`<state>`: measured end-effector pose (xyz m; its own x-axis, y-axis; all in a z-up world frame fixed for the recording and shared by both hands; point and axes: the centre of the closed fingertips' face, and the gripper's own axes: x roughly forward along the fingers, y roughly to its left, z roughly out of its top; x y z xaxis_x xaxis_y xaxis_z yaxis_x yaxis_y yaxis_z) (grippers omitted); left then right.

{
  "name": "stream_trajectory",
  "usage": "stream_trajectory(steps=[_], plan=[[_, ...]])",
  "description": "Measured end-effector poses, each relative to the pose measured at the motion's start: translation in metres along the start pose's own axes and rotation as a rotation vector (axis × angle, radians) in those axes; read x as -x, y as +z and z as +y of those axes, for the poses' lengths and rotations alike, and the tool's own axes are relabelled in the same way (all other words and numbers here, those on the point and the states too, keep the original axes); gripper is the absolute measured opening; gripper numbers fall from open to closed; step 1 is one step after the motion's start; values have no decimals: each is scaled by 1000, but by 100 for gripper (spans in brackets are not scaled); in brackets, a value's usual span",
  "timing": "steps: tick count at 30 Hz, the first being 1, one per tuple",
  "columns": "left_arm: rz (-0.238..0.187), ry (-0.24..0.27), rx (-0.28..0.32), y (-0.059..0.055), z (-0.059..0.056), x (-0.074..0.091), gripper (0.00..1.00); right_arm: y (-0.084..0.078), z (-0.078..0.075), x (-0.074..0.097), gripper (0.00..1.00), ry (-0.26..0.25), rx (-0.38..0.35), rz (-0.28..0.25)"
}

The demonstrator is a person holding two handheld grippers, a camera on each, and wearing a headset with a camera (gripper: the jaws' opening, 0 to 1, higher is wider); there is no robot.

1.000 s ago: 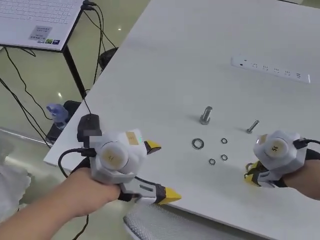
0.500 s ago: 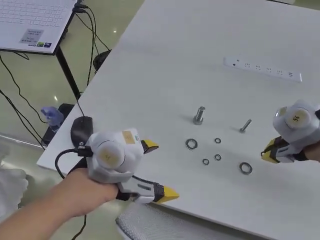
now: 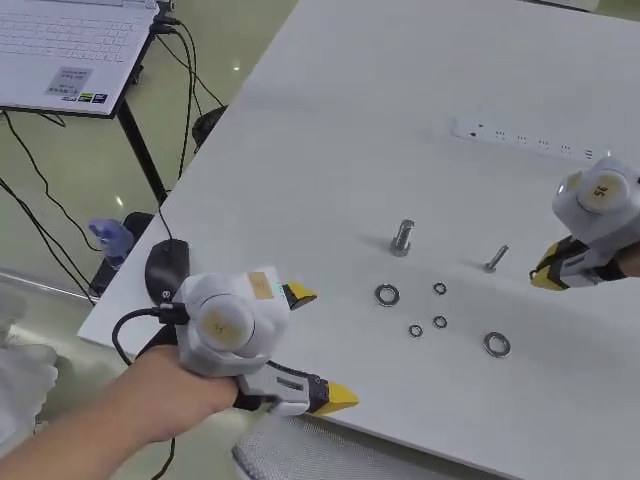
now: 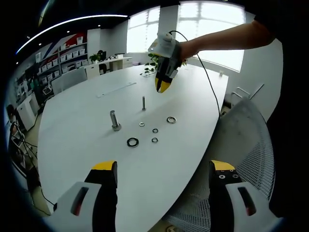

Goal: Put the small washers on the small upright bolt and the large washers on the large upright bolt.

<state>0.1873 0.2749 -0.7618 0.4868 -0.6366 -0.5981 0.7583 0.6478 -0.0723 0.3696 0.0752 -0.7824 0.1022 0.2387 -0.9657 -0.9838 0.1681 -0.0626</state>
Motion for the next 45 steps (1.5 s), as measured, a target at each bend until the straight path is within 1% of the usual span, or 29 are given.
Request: stream_trajectory(steps=[6,8,9,10,12,16,19,21,24,30,34,38,40,45], plan=[[0,23,-2,0,7,-2,81,4,-18,-1,12,-13,6,5],[-1,42,-12,0,11,-3,81,6,-22,-2,12,-13,7,2],[9,65,-56,0,16,-3,81,7,-25,-2,12,-12,7,-1],[20,65,-66,-2,15,-4,81,8,-26,-3,12,-11,9,-1],[35,67,-41,-4,16,-7,81,9,-29,-5,12,-11,13,-3],[35,69,-28,-6,17,-10,81,12,-33,-9,12,-11,23,1],[36,68,-18,-7,16,-11,80,15,-35,-12,12,-8,25,-8],[45,67,-8,-10,15,-12,79,16,-35,-15,12,-4,30,-7],[45,69,-4,-10,16,-12,79,19,-36,-19,12,0,38,-6],[52,82,9,-12,21,-15,80,22,-37,-27,12,13,38,1],[51,80,13,-11,22,-17,81,24,-39,-33,12,23,44,4],[31,78,27,-7,23,-18,83,26,-39,-36,12,27,44,3],[29,74,30,-7,23,-18,83,26,-38,-37,12,28,44,5],[41,73,17,-9,23,-19,84,25,-36,-40,12,33,44,13]])
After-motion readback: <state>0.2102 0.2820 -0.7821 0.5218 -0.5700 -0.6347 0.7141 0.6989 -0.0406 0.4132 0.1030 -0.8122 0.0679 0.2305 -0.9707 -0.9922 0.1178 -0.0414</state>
